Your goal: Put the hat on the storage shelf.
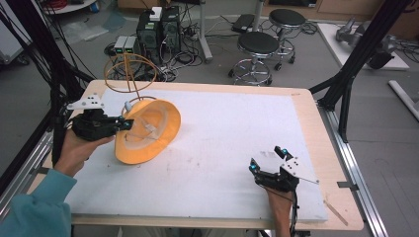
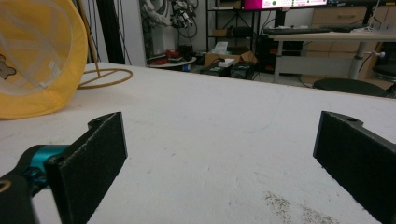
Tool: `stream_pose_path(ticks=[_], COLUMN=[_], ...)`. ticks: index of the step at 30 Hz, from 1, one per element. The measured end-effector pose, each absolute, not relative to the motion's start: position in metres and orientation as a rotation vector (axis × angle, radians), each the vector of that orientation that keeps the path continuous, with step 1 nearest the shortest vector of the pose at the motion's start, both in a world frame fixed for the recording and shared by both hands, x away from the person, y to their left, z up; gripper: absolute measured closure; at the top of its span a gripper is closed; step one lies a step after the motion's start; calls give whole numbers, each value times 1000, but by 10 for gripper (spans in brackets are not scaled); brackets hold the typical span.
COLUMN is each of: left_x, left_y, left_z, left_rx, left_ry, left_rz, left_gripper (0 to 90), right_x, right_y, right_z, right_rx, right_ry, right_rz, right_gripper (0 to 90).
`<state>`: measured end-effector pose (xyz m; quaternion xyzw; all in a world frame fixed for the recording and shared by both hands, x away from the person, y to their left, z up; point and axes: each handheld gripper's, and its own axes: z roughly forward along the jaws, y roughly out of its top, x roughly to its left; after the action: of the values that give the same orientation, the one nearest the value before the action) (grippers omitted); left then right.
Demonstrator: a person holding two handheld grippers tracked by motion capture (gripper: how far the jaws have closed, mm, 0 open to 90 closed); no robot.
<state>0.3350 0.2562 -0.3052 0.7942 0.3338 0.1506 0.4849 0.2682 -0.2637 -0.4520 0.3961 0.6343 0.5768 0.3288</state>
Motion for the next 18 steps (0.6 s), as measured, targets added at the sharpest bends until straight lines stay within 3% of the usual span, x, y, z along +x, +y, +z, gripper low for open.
stream_pose_path(ticks=[18], left_x=[320], left_y=[179], left_z=[-320], left_rx=[1933], left_ry=[671], left_rz=[143], left_gripper=[793], right_x=[269], right_y=[-264], right_z=[-452], right_rx=[1031], right_ry=[1659], right_rz=[1515], right_gripper=[16])
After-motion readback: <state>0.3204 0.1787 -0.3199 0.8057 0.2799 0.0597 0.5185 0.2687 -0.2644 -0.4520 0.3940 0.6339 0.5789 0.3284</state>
